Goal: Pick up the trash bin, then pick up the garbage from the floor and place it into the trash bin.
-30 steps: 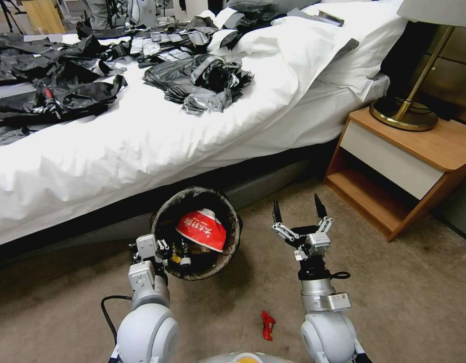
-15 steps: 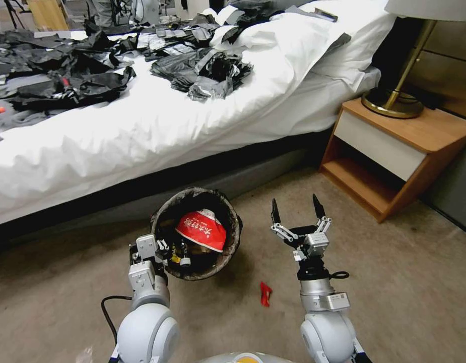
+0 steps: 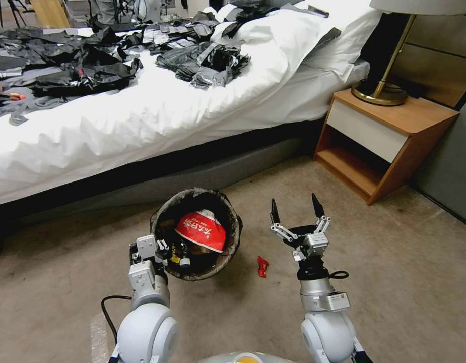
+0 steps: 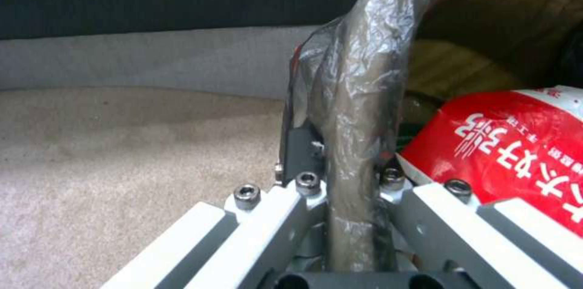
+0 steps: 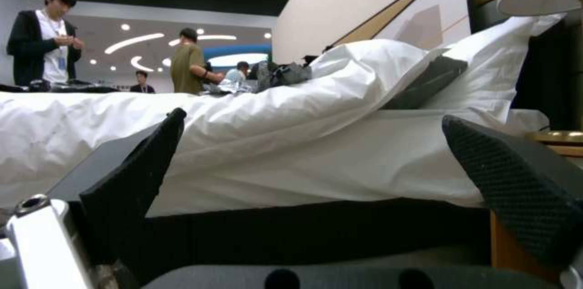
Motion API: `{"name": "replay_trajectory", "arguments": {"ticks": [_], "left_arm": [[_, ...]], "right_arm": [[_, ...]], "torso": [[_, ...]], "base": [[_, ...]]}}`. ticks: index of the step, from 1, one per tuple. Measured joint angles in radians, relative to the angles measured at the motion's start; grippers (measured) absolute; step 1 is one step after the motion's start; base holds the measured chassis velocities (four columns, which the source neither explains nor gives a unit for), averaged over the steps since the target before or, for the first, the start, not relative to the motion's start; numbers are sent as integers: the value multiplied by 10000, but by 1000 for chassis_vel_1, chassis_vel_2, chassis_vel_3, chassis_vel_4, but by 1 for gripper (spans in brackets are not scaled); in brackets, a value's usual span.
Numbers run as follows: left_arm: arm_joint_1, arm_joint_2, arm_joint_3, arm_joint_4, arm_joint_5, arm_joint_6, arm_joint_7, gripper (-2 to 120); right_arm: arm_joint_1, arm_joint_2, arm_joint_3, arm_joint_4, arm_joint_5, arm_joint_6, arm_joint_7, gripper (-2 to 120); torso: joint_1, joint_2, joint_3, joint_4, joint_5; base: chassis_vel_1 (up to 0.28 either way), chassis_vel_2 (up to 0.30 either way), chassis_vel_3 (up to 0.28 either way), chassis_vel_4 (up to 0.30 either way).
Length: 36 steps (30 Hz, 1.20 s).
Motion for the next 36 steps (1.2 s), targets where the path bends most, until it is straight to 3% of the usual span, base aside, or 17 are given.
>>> {"name": "replay_trajectory", "arguments": {"ticks": [36], "left_arm": [[-13, 92, 4, -62, -10, 0, 28, 0]], "right_arm": [[-7, -46, -6, 152, 17, -24, -76, 100]], "torso": [[0, 0, -1, 0, 1]], "base": [[0, 0, 0, 0]]}}
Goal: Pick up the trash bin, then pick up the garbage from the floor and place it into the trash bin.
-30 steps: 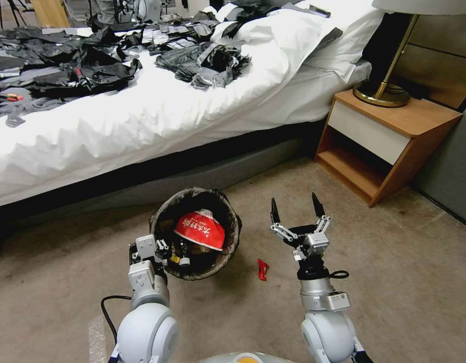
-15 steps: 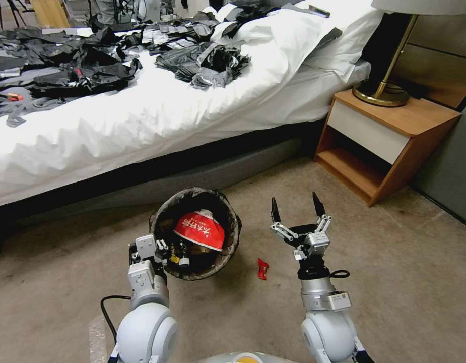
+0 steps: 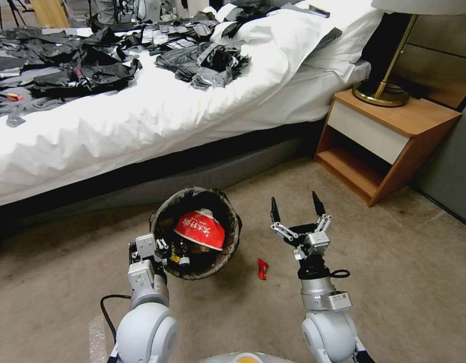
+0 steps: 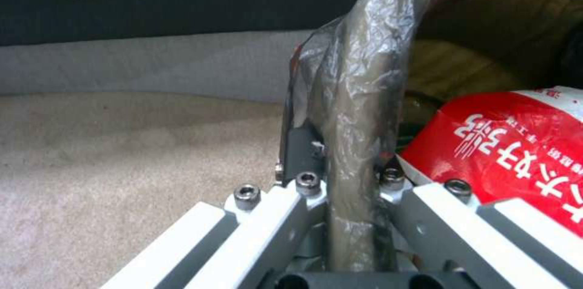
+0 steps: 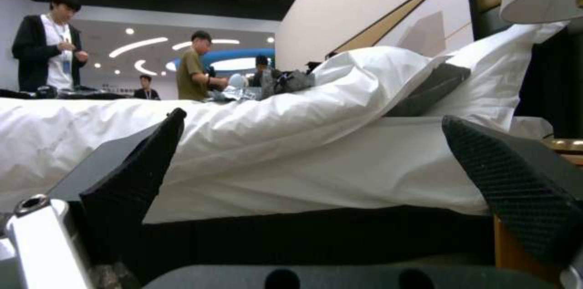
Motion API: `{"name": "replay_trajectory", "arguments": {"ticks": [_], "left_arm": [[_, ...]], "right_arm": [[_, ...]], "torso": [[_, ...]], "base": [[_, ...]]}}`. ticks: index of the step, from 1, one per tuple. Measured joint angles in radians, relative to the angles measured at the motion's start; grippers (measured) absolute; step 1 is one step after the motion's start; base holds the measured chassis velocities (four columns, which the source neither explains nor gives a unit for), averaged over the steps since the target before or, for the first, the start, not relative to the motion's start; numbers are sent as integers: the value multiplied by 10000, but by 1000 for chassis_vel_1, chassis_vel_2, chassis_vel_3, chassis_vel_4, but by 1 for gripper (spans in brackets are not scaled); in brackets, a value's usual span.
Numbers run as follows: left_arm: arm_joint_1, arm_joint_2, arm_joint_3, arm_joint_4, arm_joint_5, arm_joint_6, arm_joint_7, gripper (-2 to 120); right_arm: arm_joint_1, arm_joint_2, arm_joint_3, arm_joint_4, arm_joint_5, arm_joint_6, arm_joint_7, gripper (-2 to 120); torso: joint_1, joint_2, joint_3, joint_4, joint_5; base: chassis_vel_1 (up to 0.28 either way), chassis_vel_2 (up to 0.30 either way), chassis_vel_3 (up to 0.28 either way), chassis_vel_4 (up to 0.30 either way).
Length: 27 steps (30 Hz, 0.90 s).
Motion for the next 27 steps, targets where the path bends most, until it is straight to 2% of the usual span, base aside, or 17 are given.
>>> {"name": "replay_trajectory", "arguments": {"ticks": [27], "left_arm": [[-10, -7, -1, -27, -9, 15, 12, 0]], "right_arm": [[96, -83, -52, 24, 47, -57, -30, 100]], "torso": [[0, 0, 0, 0, 0]], "base": [[0, 0, 0, 0]]}}
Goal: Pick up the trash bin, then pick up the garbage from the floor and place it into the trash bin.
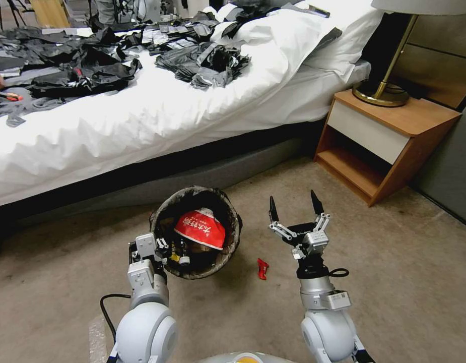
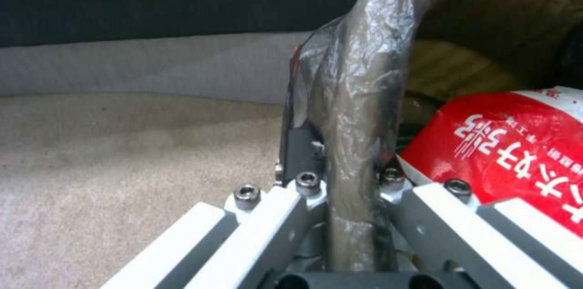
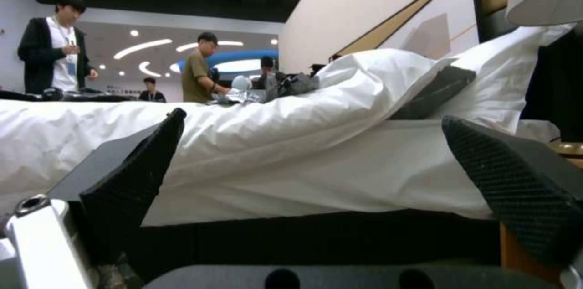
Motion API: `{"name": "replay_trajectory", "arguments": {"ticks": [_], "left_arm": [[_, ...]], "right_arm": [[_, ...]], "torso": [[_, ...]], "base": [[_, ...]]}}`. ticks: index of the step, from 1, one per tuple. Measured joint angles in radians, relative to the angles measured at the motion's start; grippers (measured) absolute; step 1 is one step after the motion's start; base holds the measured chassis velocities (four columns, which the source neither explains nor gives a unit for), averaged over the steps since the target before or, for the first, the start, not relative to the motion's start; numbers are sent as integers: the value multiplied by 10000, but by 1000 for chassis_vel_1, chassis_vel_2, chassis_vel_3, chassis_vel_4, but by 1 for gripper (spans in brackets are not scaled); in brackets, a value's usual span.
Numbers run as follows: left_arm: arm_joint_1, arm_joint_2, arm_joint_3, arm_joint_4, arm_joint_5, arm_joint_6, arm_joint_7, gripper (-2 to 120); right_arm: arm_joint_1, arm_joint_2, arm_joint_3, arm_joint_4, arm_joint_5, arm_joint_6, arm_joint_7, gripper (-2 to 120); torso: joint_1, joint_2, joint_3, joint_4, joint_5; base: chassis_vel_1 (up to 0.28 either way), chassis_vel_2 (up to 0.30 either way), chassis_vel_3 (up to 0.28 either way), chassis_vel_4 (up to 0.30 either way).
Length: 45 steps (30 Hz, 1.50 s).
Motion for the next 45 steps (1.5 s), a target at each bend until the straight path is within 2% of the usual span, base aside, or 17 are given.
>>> {"name": "replay_trajectory", "arguments": {"ticks": [6, 11, 15, 16, 19, 21, 23, 24, 27, 28, 31, 32, 34, 38, 45], "left_arm": [[1, 40, -12, 0, -10, 1, 1, 0], [-20, 80, -35, -40, -44, 9, 1, 0], [-44, 140, -106, -107, -116, 27, 0, 0], [-44, 140, -106, -107, -116, 27, 0, 0], [-44, 144, -124, -142, -133, 32, -4, 0], [-44, 143, -125, -141, -134, 33, -4, 0], [-54, 139, -124, -141, -139, 36, -5, 0], [-54, 139, -124, -141, -139, 36, -5, 0], [-90, 112, -109, -119, -140, 39, -9, 0], [-90, 112, -109, -119, -140, 39, -9, 0], [-80, 101, -101, -85, -140, 41, -8, 0], [-80, 101, -101, -85, -140, 41, -8, 0], [-64, 104, -110, -84, -139, 41, -9, 0], [-55, 99, -118, -84, -136, 41, -8, 0], [-52, 42, -105, -83, -112, 37, -13, 0]], "right_arm": [[253, -301, -219, 28, 55, -390, 321, 100], [447, -593, -571, 108, 410, -1277, 567, 100], [859, -1116, -1160, 222, 1385, -3334, 1402, 100], [859, -1116, -1160, 222, 1385, -3334, 1402, 100], [1249, -1368, -1479, 13, 2236, -4314, 1841, 100], [1343, -1406, -1535, -54, 2423, -4550, 1931, 100], [1581, -1521, -1744, -214, 3013, -5534, 2296, 100], [1581, -1521, -1744, -214, 3013, -5534, 2296, 100], [1799, -1692, -2099, -445, 3927, -7043, 2804, 100], [1799, -1692, -2099, -445, 3927, -7043, 2804, 100], [1989, -1722, -2446, -868, 4583, -8111, 3177, 100], [1989, -1722, -2446, -868, 4583, -8111, 3177, 100], [2179, -1728, -2642, -1203, 4998, -8773, 3285, 100], [2605, -1750, -2995, -1802, 5452, -9501, 3490, 100], [3045, -1667, -3309, -2854, 5769, -9957, 3558, 100]], "torso": [[0, 0, 0, 0, 0], [0, 0, 0, 0, 0], [0, 0, 0, 0, 0], [0, 0, 0, 0, 0], [0, 0, 0, 0, 1], [0, 0, 0, 1, 0], [0, 0, 0, 1, 0], [0, 0, 0, 1, 0], [0, 0, 0, -1, 0], [0, 0, 0, -1, 0], [0, 0, 0, 0, 0], [0, 0, 0, 0, 0], [0, 0, 0, -1, -1], [0, 0, 0, -1, -1], [0, 0, -1, 0, 0]], "base": [[0, 0, 0, 0], [0, 0, 0, 0], [0, 0, 0, 0], [0, 0, 0, 0], [0, 0, 0, 0], [0, 0, 0, 0], [0, 0, 0, 0], [0, 0, 0, 0], [0, 0, 0, 0], [0, 0, 0, 0], [0, 0, 0, 0], [0, 0, 0, 0], [0, 0, 0, 0], [0, 0, 0, 0], [0, 0, 0, 0]]}}
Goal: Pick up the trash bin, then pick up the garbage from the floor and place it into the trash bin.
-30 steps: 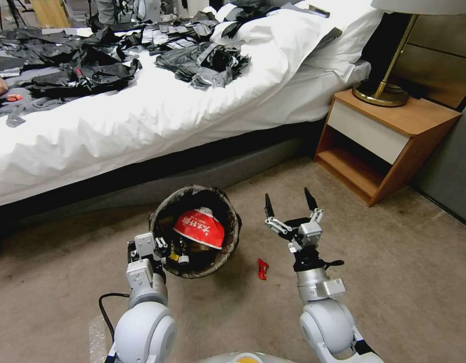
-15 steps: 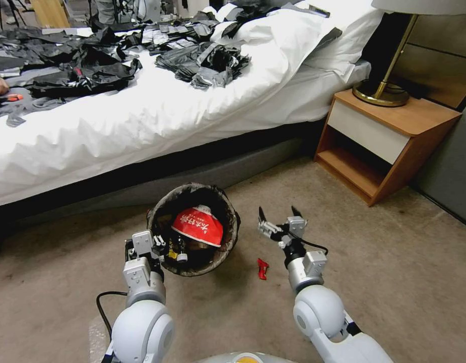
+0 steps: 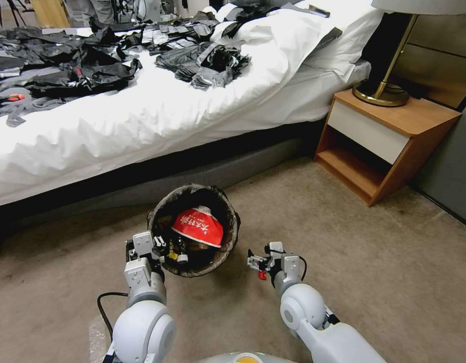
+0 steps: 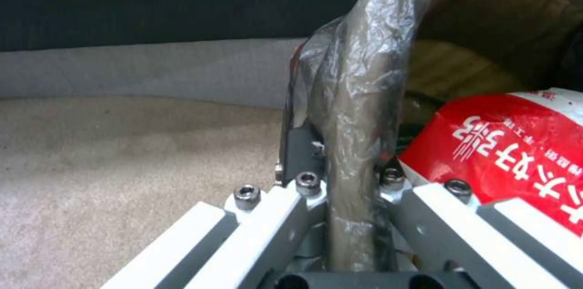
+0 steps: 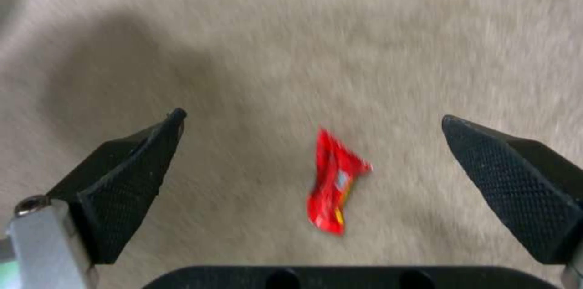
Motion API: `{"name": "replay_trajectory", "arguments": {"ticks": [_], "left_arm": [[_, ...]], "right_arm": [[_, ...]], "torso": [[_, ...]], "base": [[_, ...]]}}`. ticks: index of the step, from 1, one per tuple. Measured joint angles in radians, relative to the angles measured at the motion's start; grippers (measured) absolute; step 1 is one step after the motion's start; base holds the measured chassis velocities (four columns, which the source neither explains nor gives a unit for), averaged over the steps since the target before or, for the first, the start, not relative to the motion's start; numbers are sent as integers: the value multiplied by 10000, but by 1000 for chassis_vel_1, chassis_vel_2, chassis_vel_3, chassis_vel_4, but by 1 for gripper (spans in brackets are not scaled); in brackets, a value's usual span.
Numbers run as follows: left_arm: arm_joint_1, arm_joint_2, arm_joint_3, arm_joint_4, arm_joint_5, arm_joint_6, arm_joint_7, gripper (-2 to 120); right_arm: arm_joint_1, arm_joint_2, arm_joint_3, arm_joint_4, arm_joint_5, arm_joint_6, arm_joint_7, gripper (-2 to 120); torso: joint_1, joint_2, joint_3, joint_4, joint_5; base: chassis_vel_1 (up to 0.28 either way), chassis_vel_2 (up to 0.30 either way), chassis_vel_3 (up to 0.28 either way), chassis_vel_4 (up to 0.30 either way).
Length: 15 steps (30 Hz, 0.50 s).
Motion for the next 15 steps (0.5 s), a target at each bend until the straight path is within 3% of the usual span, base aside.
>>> {"name": "replay_trajectory", "arguments": {"ticks": [15], "left_arm": [[6, -66, 41, 74, 55, -7, -7, 0]], "right_arm": [[565, 530, 285, -2132, -642, 598, -831, 100]], "torso": [[0, 0, 0, 0, 0]], "base": [[0, 0, 0, 0]]}}
